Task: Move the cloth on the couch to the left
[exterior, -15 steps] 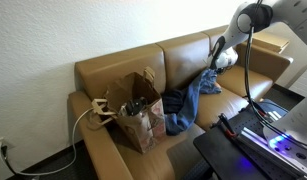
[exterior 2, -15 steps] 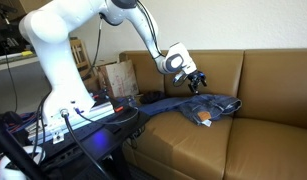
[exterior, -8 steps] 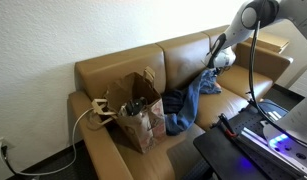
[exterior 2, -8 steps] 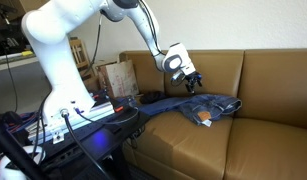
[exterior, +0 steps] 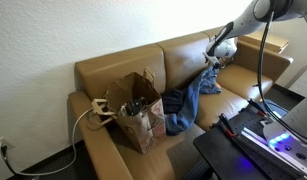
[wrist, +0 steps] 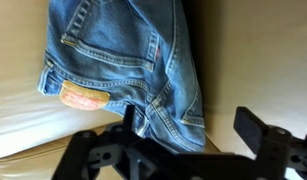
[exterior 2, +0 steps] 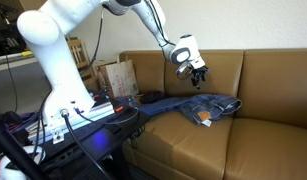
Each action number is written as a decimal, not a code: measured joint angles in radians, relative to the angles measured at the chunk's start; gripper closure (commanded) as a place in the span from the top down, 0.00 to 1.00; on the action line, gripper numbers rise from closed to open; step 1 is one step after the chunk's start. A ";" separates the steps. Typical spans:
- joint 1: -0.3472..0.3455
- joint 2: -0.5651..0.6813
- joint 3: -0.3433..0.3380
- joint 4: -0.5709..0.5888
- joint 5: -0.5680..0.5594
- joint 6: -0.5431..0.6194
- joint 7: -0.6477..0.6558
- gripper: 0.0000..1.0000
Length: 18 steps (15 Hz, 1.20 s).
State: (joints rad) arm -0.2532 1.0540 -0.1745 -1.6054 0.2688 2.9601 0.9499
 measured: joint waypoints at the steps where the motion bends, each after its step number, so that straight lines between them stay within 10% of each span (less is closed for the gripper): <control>1: 0.040 0.025 -0.056 0.048 0.014 -0.025 0.052 1.00; 4: 0.131 0.098 -0.163 0.152 0.023 -0.092 0.184 1.00; 18: 0.139 0.321 -0.208 0.303 -0.068 -0.106 0.195 1.00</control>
State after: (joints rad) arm -0.1144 1.3749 -0.3823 -1.3028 0.2006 2.8546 1.1452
